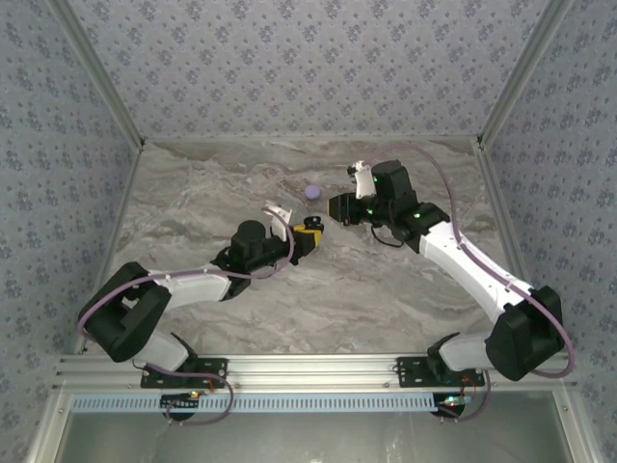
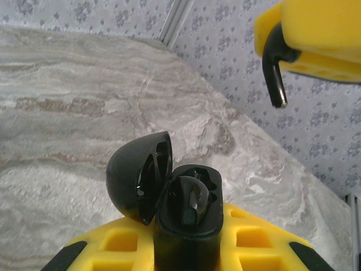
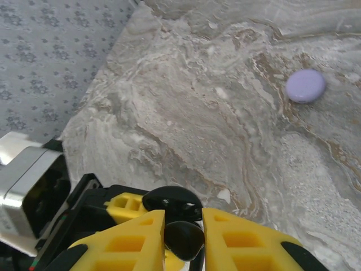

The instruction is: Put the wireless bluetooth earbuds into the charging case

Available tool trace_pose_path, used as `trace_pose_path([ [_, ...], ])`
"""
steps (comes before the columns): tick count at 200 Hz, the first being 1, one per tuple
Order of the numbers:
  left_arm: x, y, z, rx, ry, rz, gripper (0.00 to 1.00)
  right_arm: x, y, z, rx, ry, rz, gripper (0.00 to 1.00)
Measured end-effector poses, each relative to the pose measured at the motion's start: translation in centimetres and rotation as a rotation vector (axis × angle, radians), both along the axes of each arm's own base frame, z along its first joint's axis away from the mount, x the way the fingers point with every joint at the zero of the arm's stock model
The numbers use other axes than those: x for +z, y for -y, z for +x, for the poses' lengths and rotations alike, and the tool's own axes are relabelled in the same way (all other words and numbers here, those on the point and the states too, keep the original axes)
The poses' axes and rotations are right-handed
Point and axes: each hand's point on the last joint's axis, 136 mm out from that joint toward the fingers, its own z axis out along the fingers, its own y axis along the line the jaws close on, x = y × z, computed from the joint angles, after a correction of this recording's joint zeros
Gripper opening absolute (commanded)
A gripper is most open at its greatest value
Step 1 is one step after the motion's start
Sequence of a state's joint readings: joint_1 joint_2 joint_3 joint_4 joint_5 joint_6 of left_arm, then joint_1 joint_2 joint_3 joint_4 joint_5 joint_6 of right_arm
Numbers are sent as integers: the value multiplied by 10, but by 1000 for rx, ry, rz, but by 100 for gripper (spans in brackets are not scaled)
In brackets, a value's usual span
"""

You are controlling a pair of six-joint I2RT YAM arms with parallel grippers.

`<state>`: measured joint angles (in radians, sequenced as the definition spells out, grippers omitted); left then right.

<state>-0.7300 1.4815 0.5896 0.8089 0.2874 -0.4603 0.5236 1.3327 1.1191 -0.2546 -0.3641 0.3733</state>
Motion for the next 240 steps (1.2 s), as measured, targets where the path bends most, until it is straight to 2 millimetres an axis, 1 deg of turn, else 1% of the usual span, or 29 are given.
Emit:
trace_pose_path([
  [36,14,9,-3,-27,12,-34,21,11,-5,-4,24,45,12,23],
  [67,19,13,-6,-41,14,-48,21,16,-8,-7,35,65,16,23],
  [107,21,14,-6,-41,8,-59,21,23,-9,-9,43,89,24,23],
  [131,23,15,-6,-47,6,-63,21,25,-9,-9,47,96,25,23],
  [169,32,19,-6,-58,12,-83,21,25,-9,-9,49,101,24,23],
  [240,35,20,-6,-61,4,-95,22,30,-12,-8,56,125,31,23],
])
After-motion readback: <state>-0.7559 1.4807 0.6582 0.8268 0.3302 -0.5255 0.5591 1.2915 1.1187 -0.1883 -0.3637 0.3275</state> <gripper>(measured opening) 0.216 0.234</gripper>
